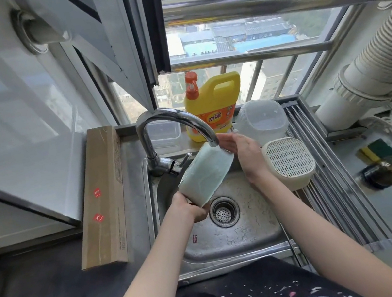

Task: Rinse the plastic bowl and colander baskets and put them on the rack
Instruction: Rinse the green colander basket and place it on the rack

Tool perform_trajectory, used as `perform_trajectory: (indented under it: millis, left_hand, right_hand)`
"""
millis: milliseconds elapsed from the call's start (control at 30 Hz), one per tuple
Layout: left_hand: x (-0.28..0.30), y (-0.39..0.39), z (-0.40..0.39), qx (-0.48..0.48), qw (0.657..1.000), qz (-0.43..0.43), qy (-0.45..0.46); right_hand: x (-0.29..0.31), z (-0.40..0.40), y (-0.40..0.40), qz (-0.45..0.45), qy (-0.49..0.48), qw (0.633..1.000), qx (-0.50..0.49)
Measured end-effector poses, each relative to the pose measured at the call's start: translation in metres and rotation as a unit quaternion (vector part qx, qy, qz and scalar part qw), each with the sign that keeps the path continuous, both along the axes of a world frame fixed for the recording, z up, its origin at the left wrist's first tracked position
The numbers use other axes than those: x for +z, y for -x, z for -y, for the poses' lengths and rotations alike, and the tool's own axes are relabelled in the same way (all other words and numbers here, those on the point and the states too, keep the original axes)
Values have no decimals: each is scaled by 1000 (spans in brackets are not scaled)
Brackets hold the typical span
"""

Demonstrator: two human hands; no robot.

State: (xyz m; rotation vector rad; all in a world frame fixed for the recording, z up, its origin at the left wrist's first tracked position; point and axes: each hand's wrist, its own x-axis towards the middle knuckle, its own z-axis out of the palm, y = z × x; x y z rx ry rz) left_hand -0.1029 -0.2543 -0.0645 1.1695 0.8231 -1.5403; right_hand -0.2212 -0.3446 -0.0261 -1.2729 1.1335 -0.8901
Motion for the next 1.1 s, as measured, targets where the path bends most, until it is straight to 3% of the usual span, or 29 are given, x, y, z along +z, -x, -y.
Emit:
perform_trajectory:
  millis: [167,300,367,467,567,633,700,800,867,1100]
  left_hand:
    - [4,2,0,-50,997,46,23]
    - [9,10,7,-72,980,162,94]
    - [4,8,11,-98,958,242,119]
    - [-3,5,16,-152,899,389,131]
    - [5,9,21,-193,865,389,251]
    - [11,13,25,-222,847,370,310]
    - [15,15,25,-247,826,384,329]
    - [18,15,19,-305,779,455,306]
    - [17,14,11,-346,754,477,292]
    - [4,8,-4,-388,764,411,311]
  right_hand:
    - [0,-2,2,-77,-1,997,8]
    - [-11,4,7,-168,-61,983,40]
    - [-16,9,11,-168,-108,978,65]
    - [-22,16,17,-124,-232,964,49]
    - [-33,18,21,-187,-239,953,12]
    - [-34,14,19,-155,-229,960,-31]
    - [-45,16,18,-64,-225,971,-55]
    - [-74,30,22,53,-226,970,-76]
    - [-57,24,19,83,-221,967,-96]
    - [-49,20,15,87,-155,978,-109]
